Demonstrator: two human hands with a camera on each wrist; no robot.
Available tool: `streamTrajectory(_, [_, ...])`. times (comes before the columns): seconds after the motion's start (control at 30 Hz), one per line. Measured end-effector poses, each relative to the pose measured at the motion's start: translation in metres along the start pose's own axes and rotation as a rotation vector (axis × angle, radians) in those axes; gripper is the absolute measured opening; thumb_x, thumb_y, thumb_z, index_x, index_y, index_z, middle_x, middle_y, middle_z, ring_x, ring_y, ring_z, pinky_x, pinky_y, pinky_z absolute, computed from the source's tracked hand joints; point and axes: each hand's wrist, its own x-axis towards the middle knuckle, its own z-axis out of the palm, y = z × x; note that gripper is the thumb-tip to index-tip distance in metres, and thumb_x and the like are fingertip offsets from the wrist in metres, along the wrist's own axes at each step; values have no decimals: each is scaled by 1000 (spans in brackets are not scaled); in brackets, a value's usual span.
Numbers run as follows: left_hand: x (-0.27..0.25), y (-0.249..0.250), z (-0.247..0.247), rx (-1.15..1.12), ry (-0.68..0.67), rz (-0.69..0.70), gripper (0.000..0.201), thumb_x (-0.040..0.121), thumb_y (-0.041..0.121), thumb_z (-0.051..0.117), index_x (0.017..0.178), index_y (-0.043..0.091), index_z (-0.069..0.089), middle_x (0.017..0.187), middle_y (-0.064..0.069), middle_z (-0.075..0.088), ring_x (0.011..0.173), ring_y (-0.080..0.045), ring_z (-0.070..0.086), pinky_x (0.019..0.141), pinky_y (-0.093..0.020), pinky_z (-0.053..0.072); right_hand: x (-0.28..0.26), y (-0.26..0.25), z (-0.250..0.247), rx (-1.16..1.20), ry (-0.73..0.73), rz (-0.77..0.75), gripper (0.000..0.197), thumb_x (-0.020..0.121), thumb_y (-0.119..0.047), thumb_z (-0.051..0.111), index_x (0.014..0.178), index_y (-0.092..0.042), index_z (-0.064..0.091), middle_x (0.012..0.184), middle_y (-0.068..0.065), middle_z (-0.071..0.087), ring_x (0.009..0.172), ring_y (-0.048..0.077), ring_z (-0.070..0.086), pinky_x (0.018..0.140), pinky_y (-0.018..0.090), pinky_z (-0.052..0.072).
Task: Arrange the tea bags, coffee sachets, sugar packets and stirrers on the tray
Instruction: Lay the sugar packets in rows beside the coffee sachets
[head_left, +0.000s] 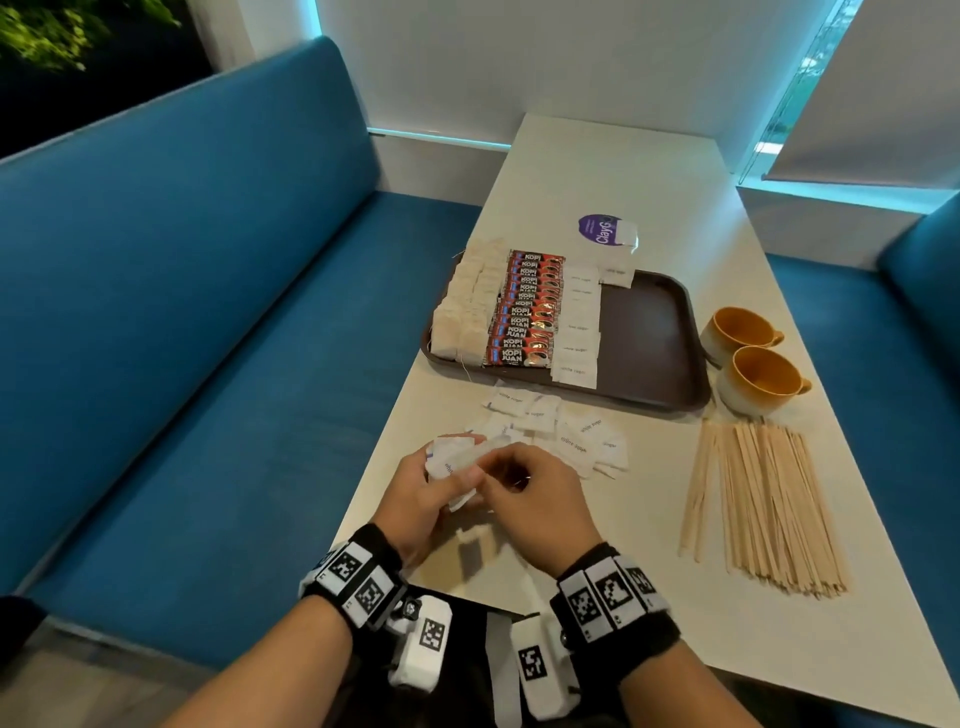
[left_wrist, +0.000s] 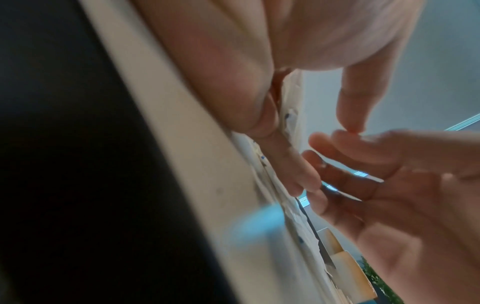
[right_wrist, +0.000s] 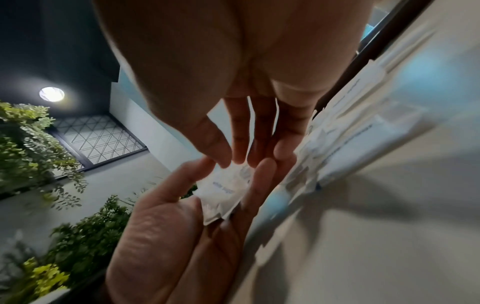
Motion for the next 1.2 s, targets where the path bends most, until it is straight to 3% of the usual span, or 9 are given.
streamTrajectory(0.13, [0, -1, 2, 25, -6, 10, 52, 80, -2, 78, 129, 0, 62, 124, -32, 66, 115, -49, 65, 99, -60, 52, 3, 0, -6, 11, -41, 17, 33, 84, 3, 59, 100, -20, 76, 93, -9, 74, 87, 0, 67, 84, 16, 53])
streamTrajectory(0.3, [-1, 2, 6, -3, 25, -71, 50, 85, -5, 69, 132, 1, 55, 119, -28, 71, 102, -42, 73, 69, -41, 64, 12, 9, -24, 57, 119, -22, 27, 83, -2, 69, 85, -28, 74, 98, -5, 70, 80, 13, 66, 70, 22, 56])
streamTrajectory(0.47, [-5, 7, 8, 39, 39, -72, 41, 93, 0, 66, 133, 2, 54, 115, -25, 73, 99, -43, 74, 59, -39, 63, 13, 12, -32, 215, 0, 4, 22, 84, 3, 76, 94, -17, 76, 95, 2, 76, 85, 21, 73, 76, 34, 63])
streamTrajectory(0.53, [-5, 7, 8, 60, 51, -46, 36, 97, 4, 62, 132, 3, 55, 115, -23, 74, 98, -44, 74, 61, -41, 63, 14, 14, -33, 251, -3, 43, 24, 83, 6, 76, 97, -14, 77, 94, 3, 77, 83, 22, 75, 79, 38, 64])
streamTrajectory(0.67, [-2, 6, 7, -61, 59, -15, 30, 100, -5, 49, 130, -7, 56, 120, -29, 70, 105, -52, 69, 85, -47, 62, 17, 20, -35, 273, 27, 105, 27, 81, 6, 78, 98, -15, 79, 104, 2, 77, 82, 21, 76, 81, 37, 63])
streamTrajectory(0.83, [3, 4, 3, -29, 29, -30, 67, 70, -2, 44, 137, 1, 53, 124, -34, 65, 111, -58, 63, 98, -69, 48, 24, 23, -44, 284, 12, 136, 39, 77, 9, 79, 103, -19, 79, 88, 5, 78, 80, 20, 74, 86, 38, 62])
streamTrajectory(0.97, [7, 1, -1, -44, 42, -17, 69, 67, -6, 36, 135, -5, 50, 121, -38, 64, 113, -57, 63, 99, -58, 54, 44, 13, -61, 324, 56, 103, 40, 78, 13, 77, 105, -16, 78, 93, 5, 78, 86, 19, 75, 85, 34, 62])
streamTrajectory(1.07, [8, -2, -2, -28, 6, 24, 55, 83, -16, 30, 133, -8, 50, 122, -38, 64, 114, -55, 63, 99, -53, 56, 79, 7, -89, 304, 141, 44, 36, 77, 10, 79, 100, -17, 78, 89, 4, 75, 81, 18, 72, 83, 33, 62])
streamTrajectory(1.2, [8, -4, -4, -11, -4, 50, 36, 98, -11, 42, 133, -13, 47, 121, -36, 65, 113, -53, 65, 95, -49, 58, 129, -1, -127, 348, 214, 56, 29, 83, 8, 75, 104, -11, 76, 102, 11, 76, 91, 21, 76, 79, 30, 63])
